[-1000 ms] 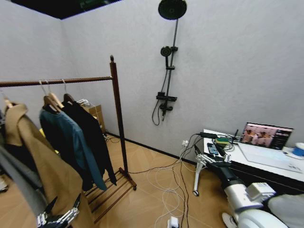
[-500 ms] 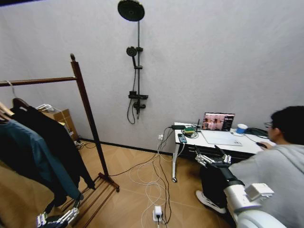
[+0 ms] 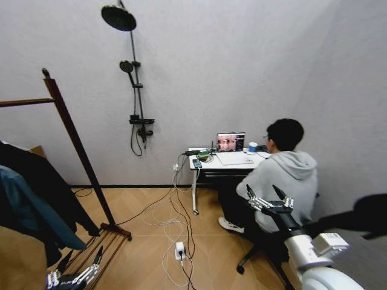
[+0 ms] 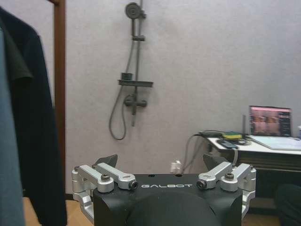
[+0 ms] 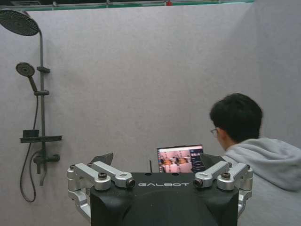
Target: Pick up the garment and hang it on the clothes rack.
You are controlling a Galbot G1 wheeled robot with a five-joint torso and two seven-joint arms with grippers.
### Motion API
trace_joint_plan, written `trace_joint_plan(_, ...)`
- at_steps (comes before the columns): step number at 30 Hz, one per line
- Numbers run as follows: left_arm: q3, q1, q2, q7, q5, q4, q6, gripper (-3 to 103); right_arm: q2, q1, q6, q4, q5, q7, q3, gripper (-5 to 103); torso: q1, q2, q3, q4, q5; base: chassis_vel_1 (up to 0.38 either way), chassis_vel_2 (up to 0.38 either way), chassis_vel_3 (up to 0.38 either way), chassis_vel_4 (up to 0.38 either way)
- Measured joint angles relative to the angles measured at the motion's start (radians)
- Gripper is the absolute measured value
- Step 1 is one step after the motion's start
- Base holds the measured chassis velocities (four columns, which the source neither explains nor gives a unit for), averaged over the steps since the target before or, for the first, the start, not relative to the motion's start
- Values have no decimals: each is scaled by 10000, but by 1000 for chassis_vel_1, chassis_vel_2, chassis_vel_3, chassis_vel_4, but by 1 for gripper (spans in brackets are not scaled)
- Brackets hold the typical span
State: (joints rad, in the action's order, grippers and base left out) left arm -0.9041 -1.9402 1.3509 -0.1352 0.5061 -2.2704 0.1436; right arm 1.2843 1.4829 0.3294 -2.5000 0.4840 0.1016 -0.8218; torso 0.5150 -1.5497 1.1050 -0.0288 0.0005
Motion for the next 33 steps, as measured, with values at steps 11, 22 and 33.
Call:
trace_joint_plan(11,-1,0,0,4,-1,0,0,100,28,10,47,1,-51,40,286,100,1,1,0,0,8,128,-371,-379,129)
trace_joint_plan(22,-1,0,0,1,0,0,0,100,125,-75,170,0,-355,134,936,100,-3,-2,-3,0,-6,177,-337,-344,175)
trace_joint_plan(33,-1,0,0,5,0,0,0,100,142,-278,172,1,-602,218,1414,100,3,1,1,1,-3,268,-243,-256,258)
